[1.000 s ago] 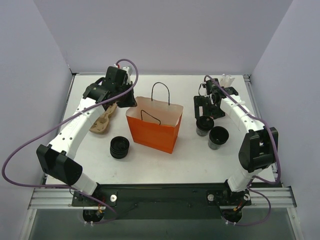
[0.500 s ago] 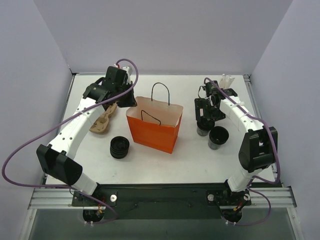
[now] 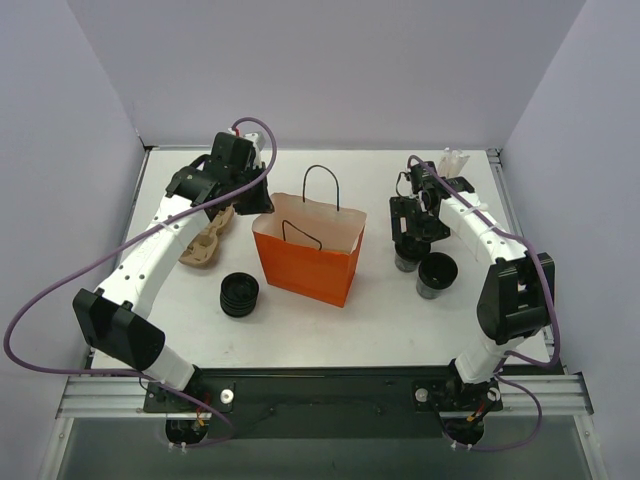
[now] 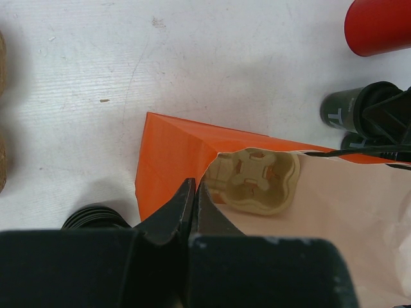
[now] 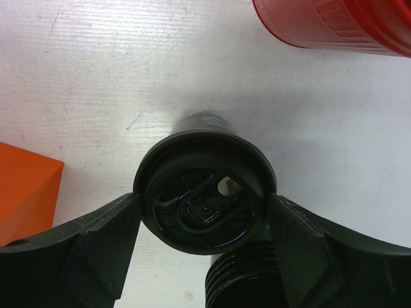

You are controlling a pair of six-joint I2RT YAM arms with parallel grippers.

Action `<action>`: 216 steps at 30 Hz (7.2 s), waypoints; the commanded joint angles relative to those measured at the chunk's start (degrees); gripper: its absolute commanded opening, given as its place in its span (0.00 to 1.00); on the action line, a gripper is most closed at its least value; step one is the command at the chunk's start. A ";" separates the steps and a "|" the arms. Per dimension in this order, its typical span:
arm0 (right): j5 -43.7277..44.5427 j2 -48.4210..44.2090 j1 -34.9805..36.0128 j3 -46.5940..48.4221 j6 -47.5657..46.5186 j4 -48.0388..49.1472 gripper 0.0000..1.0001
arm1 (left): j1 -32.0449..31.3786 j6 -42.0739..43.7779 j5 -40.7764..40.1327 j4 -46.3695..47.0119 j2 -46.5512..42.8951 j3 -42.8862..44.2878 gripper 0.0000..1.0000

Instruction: Pack the takeout coffee

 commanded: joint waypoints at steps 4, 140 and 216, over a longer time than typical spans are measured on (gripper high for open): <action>1.33 0.61 0.39 -1.48 0.26 -1.06 0.81 | 0.31 -0.77 0.33 1.80 0.17 2.73 0.00; -1.57 -21.54 36.96 -4.12 -37.53 16.17 0.46 | 0.31 7.32 5.69 17.79 -16.18 -18.45 0.48; -6.05 -18.11 29.31 -13.00 -63.46 26.01 0.45 | -4.34 6.79 17.82 47.33 -25.14 -42.09 0.00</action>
